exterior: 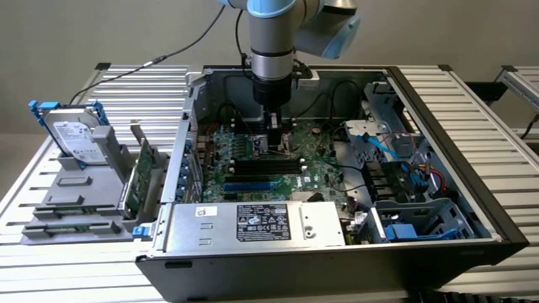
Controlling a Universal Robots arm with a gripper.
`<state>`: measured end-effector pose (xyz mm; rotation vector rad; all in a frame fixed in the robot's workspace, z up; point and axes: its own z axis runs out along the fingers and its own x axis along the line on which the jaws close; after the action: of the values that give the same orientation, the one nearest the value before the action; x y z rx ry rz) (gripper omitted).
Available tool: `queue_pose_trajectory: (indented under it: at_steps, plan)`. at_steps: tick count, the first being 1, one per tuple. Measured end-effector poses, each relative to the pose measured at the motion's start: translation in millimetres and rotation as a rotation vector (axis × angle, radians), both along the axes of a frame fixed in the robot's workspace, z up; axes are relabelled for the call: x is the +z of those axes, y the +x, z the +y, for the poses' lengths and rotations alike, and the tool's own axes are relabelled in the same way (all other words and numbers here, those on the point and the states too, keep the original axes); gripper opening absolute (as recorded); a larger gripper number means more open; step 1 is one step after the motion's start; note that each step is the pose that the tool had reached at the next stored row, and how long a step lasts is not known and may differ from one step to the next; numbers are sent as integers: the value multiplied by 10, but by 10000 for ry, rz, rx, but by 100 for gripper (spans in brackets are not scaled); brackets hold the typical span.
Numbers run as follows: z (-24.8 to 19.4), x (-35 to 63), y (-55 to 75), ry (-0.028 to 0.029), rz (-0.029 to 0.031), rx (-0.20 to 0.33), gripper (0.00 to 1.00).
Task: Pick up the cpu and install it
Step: 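Place the cpu into insertion slot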
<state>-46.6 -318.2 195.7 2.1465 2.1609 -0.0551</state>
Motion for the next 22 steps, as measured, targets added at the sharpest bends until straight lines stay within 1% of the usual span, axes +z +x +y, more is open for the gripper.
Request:
queue_pose_trajectory:
  at_steps: [3, 7, 8, 12, 14, 16, 22]
  plan:
    - [4, 28, 2, -6, -1, 0, 55]
    - [5, 32, 2, -37, -2, 0, 55]
    - [5, 31, 2, -53, -3, -1, 55]
    - [5, 32, 3, -153, -2, 0, 55]
    - [4, 32, 2, -186, 0, 0, 55]
    - [4, 31, 2, -198, 1, 0, 55]
    - [5, 23, 2, -197, -2, -13, 55]
